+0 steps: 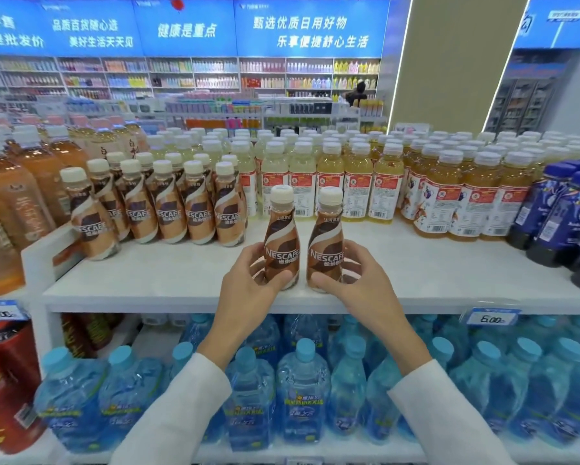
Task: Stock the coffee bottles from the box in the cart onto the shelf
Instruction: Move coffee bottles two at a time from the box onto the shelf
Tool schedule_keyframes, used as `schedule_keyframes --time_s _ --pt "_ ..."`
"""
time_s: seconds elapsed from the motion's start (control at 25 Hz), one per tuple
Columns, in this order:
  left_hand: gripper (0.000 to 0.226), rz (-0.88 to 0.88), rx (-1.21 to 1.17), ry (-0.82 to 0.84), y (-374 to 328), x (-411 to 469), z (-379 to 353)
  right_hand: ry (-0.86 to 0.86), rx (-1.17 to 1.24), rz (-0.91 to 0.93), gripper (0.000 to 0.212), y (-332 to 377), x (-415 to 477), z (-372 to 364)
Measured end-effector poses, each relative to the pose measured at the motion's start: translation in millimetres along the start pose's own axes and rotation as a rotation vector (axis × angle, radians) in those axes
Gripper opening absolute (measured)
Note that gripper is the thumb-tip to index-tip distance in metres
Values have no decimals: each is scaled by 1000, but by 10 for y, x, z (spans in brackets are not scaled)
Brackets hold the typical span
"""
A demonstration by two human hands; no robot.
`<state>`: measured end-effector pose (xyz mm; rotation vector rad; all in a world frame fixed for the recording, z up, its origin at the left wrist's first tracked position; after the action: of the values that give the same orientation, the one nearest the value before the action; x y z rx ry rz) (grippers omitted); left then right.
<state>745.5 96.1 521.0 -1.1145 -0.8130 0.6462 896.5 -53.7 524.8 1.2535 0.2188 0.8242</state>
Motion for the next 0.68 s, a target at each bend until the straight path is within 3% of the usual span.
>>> schedule_keyframes --time_s 0.2,0.44,0.68 --pt "67 -45 96 -127 -50 -37 24 -114 19 61 54 80 -63 -1" --pt "62 -34 120 -175 -16 -70 291 -103 21 83 50 211 -67 -367" --pt "52 45 152 -343 183 -38 1270 2 42 125 51 603 71 -1371"
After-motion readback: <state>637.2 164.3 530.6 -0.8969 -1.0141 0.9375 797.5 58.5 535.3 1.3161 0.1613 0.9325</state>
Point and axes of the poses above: each hand's wrist, its own x-axis towards the middle knuckle, its own z-axis out of the back of the hand, y = z × x, the point moved 8 cm from there along x, towards the middle knuckle, and after that the axes turned 3 degrees about z, right-handed, at the moved point
